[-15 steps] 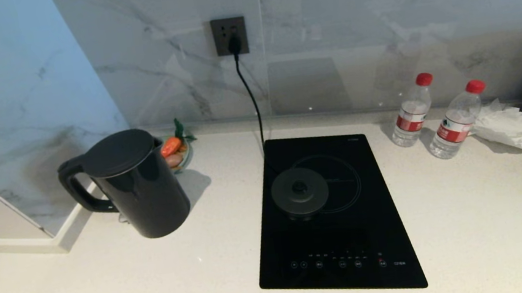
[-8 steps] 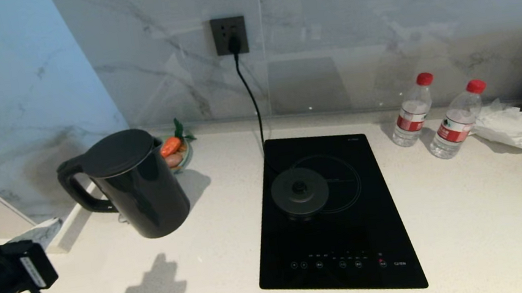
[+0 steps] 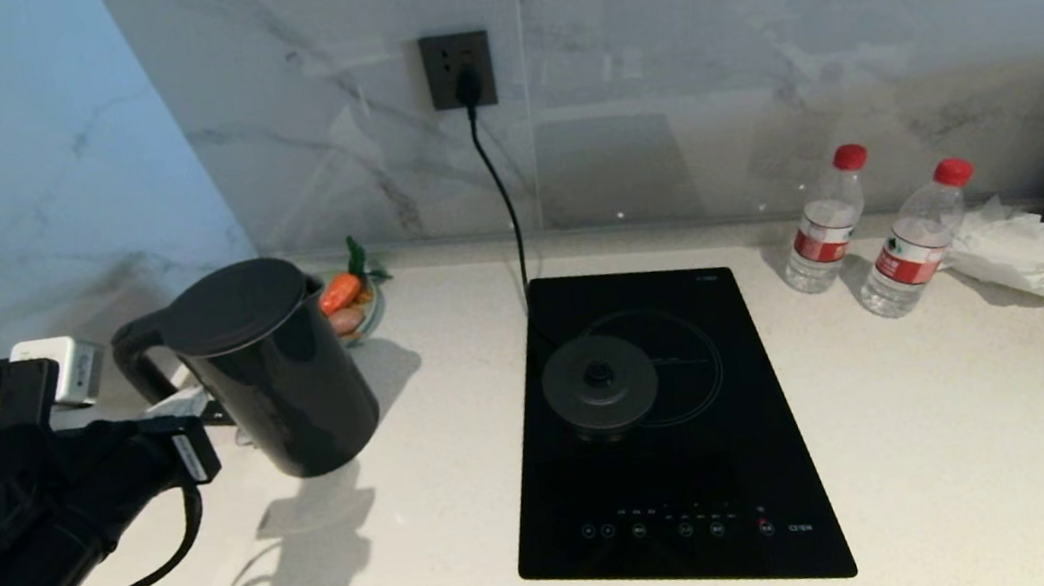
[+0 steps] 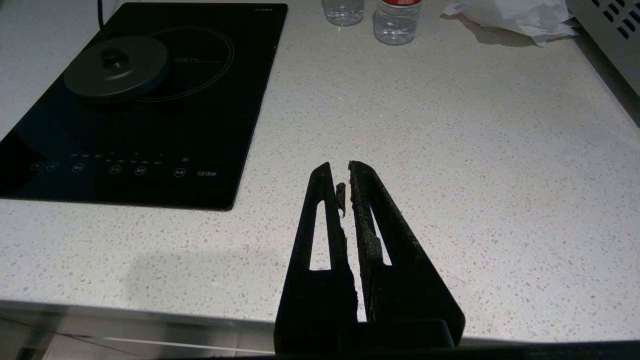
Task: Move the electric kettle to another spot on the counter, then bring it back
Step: Grab the kettle
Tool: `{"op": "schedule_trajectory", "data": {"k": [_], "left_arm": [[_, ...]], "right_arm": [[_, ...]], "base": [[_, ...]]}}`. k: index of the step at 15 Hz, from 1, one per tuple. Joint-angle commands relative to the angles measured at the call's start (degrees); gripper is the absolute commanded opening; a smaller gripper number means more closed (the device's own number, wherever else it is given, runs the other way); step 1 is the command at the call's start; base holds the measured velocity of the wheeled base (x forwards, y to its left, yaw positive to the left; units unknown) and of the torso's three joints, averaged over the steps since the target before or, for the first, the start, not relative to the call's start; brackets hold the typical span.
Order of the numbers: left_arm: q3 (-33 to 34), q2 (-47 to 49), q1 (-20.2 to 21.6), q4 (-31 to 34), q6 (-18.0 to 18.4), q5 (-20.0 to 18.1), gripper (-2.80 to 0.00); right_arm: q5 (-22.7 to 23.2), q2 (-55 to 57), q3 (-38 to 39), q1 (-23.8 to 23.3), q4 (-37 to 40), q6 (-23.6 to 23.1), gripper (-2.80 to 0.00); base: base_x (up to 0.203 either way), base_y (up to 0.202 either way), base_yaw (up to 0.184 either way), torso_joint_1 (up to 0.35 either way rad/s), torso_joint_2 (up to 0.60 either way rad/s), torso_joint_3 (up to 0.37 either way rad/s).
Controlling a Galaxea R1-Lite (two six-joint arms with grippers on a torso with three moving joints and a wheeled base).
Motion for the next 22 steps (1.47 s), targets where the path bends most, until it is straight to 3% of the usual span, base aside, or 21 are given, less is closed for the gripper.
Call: {"op": "schedule_trajectory", "data": {"k": [1, 4, 10, 11, 13, 18, 22], "left_arm": [[0.63, 2.36, 2.36, -1.05, 1.05, -0.10, -2.80], [-0.71, 2.71, 6.50, -1.13, 2.15, -1.91, -2.80], [-5.42, 6.96, 7.00, -1.17, 4.06, -2.49, -2.80], [-5.61, 7.69, 7.39, -1.23, 5.01, -2.46, 0.00], [-5.25, 7.87, 9.60, -2.58, 5.43, -3.02, 0.00], [-4.34, 9.48, 18.41, -6.72, 5.88, -9.30, 0.00], [-3.99, 9.79, 18.62, -6.78, 5.88, -11.00, 0.00]], "right_arm": [[0.01, 0.00, 0.04, 0.00, -0.05, 0.00, -2.80], [0.01, 0.00, -0.01, 0.04, -0.05, 0.00, -2.80], [0.00, 0.00, 0.06, 0.03, -0.05, 0.00, -2.80], [-0.01, 0.00, 0.07, -0.02, -0.05, 0.00, -2.80], [-0.01, 0.00, -0.01, 0.07, -0.05, 0.00, -2.80], [-0.01, 0.00, -0.01, 0.06, -0.05, 0.00, -2.80], [-0.01, 0.00, 0.06, -0.01, -0.05, 0.00, -2.80]], "base": [[0.000, 0.000, 0.000, 0.000, 0.00, 0.000], [0.000, 0.000, 0.000, 0.000, 0.00, 0.000], [0.000, 0.000, 0.000, 0.000, 0.00, 0.000], [0.000, 0.000, 0.000, 0.000, 0.00, 0.000], [0.000, 0.000, 0.000, 0.000, 0.00, 0.000], [0.000, 0.000, 0.000, 0.000, 0.00, 0.000], [0.000, 0.000, 0.000, 0.000, 0.00, 0.000]]}}
